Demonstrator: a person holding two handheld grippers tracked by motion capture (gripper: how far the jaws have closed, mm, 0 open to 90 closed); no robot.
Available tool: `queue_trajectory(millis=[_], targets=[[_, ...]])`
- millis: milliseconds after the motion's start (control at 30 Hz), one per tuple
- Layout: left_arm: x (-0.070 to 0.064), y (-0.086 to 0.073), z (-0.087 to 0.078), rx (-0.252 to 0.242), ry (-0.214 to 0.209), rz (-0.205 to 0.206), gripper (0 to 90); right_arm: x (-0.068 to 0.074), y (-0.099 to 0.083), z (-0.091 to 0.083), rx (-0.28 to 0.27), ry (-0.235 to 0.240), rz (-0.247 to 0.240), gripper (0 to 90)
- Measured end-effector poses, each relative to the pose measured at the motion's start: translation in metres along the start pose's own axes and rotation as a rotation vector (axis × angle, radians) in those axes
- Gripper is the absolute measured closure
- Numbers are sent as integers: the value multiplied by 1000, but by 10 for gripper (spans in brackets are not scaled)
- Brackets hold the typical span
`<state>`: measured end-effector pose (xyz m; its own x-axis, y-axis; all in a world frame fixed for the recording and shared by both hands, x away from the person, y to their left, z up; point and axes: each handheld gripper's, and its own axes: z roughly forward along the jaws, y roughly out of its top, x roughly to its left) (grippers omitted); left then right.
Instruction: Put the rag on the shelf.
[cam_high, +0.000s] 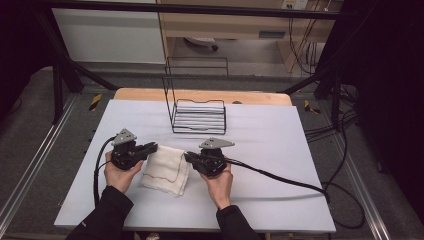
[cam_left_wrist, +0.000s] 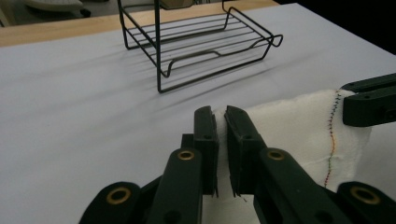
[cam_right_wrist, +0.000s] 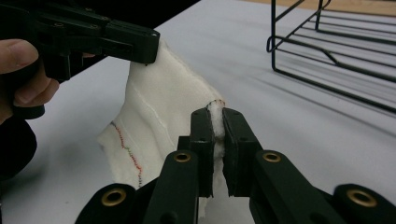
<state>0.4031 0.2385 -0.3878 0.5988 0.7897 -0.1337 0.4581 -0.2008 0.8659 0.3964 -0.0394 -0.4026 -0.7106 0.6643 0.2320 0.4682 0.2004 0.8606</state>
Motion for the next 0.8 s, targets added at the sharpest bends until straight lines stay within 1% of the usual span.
queue_trajectory(millis=[100, 200, 367, 433, 600, 800], targets=[[-3, 3, -6, -33, 0, 1, 832, 2, 6, -5, -20, -3, -18, 839], [-6, 6, -11, -61, 6, 5, 832, 6, 11, -10, -34, -12, -52, 839], [-9, 10, -18, -105, 6, 11, 832, 9, 19, -17, -67, -15, -75, 839], [-12, 12, -20, -121, 7, 15, 833, 9, 21, -19, -77, -23, -88, 839], [-18, 16, -26, -163, 8, 19, 833, 9, 26, -27, -106, -24, -117, 839], [-26, 20, -29, -195, 8, 30, 833, 9, 32, -37, -139, -33, -136, 839]])
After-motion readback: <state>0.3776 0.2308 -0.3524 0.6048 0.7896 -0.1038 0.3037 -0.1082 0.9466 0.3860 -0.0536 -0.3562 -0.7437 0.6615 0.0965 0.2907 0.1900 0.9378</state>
